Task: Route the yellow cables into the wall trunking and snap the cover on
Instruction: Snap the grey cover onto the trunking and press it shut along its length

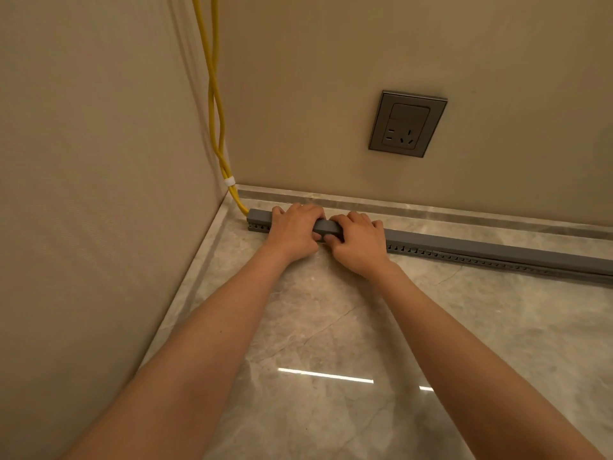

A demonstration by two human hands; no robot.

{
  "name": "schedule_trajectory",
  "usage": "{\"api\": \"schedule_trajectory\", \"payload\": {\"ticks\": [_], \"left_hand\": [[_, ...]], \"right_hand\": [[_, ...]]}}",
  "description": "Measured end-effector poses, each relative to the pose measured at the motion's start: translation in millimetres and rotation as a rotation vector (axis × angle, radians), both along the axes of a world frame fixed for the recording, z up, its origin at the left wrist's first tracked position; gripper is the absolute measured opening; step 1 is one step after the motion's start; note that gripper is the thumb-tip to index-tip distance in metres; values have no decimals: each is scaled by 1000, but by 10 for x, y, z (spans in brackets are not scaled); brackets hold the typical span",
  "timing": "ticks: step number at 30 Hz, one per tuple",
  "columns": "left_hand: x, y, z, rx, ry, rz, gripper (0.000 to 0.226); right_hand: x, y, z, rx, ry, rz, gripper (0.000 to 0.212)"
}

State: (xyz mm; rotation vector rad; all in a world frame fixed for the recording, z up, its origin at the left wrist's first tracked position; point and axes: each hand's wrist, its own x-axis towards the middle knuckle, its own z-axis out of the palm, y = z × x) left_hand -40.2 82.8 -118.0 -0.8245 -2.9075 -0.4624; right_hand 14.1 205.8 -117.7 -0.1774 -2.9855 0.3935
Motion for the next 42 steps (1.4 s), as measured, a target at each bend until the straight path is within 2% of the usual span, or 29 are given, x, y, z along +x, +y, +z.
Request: {"api": "schedule_trajectory", "payload": {"ticks": [3,8,11,15,18,23,33,38,42], "left_hand": [[0,10,-25,-59,8,-14,30],[-46,-8,11,-102,-73,-43,29],[-61,-20,26,-90,-137,-62,30],[-105,1,121,31,-325,14,32],[-158,-11,225,17,-458,24,30],[-265,-18,355,-14,-572,-48,28],[-344,1,499,-389,-550,-104,42],[-324,32,491,-428,-539,-115,41],[-329,33,434,-388,-497,-149,35]], "right_hand": [[-6,8,74,-107,-62,3,33],[-147,6,257,-378,-201,-164,28],[-217,6,282,-424,-263,-216,29],[-282,13,273,-431,-313,-248,29],[-360,42,296,-423,-380,-252,31],[-431,90,386,-235,-500,-130,41],[-494,59,443,-262,-484,-45,46],[-537,37,455,-211,-524,-9,44],[-553,12,485,-147,-545,62,35]]}}
